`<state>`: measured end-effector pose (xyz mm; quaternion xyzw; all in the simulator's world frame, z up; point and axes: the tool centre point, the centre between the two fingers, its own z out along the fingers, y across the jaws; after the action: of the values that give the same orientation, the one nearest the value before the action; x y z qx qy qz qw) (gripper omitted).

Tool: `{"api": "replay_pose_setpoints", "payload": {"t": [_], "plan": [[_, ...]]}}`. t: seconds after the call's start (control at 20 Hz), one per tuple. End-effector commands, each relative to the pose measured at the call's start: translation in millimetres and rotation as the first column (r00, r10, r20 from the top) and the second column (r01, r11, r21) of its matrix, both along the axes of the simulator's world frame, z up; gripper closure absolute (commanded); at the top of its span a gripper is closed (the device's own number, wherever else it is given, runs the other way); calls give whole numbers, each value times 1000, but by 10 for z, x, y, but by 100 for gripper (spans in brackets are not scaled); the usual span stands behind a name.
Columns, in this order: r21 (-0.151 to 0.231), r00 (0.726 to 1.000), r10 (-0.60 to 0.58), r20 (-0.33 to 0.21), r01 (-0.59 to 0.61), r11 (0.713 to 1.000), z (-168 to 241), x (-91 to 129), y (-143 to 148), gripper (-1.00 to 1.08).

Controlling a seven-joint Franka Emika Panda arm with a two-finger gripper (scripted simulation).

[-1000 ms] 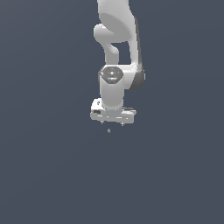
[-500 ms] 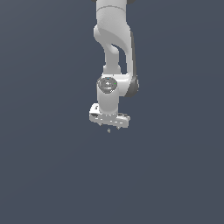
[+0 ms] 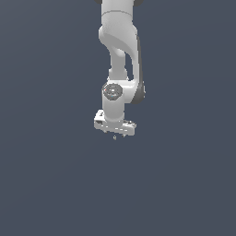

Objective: Pick up the object and move it to a goal position.

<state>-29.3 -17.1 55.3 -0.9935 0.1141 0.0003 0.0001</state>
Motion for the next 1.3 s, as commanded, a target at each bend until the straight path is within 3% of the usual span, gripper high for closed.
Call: {"api": "replay_pose_setpoints", "payload": {"t": [0.0,0.6,0.65,1.25], "plan": [[0,1000,-1,-1,1,1000,-74,-6,-1,-92],[0,1000,-2,0,2,1000,-466,-6,-2,-92],[0,1000,-2,0,2,1000,-466,-6,-2,108],[0,1000,-3,0,3,1000,-456,-3,-13,108]]}}
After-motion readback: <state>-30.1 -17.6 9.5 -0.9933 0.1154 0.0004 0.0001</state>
